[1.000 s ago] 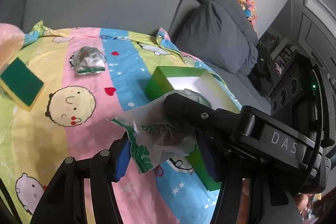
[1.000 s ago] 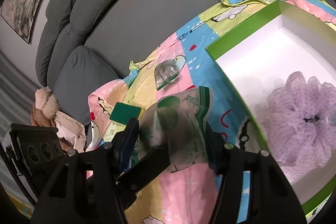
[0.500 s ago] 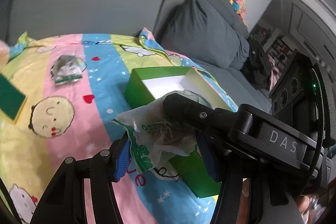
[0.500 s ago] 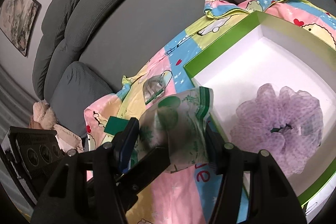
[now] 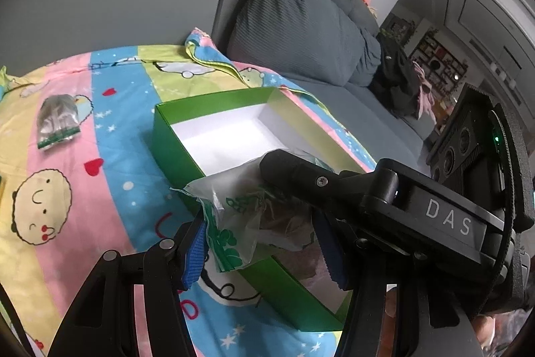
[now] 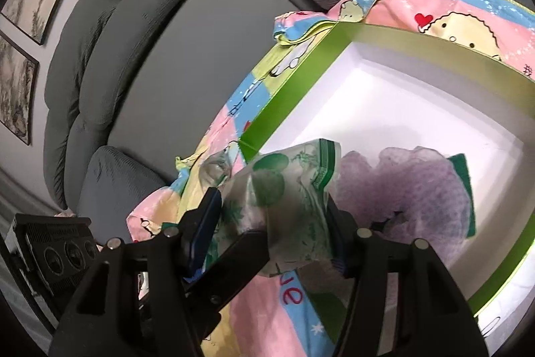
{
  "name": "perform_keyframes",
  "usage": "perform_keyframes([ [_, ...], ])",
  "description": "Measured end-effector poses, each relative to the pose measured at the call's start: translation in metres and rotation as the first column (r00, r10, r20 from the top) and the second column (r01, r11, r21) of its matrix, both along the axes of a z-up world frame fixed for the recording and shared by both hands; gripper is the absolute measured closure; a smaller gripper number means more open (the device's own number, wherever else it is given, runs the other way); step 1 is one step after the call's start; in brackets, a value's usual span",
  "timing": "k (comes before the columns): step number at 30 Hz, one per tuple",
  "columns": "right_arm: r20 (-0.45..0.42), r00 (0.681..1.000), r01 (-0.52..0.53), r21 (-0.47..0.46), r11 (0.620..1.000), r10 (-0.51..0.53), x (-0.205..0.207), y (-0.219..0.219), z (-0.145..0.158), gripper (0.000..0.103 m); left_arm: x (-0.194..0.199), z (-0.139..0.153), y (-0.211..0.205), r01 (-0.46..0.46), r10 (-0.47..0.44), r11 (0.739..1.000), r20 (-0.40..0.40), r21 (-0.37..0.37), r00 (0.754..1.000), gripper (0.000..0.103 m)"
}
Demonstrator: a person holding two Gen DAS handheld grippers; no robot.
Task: Organize objects
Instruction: 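Carry the clear green-zip bag in the right gripper down into the green box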
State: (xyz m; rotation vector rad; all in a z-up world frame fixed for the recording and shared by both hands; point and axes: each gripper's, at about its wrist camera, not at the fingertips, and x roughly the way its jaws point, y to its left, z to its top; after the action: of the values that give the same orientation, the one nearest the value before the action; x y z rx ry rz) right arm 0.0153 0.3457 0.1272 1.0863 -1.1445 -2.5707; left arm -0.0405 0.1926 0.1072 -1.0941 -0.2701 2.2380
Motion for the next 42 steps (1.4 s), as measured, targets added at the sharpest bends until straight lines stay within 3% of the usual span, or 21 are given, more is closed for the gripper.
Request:
perform_keyframes([
  [42,0.074,0.99,0.122,0.007,0.993,-0.122,0.012,0.04,-0.019,0.045,0.002,-0.016,0.038,0.057,-0.057,0.998,0.038,0.012,0.998,0.044],
])
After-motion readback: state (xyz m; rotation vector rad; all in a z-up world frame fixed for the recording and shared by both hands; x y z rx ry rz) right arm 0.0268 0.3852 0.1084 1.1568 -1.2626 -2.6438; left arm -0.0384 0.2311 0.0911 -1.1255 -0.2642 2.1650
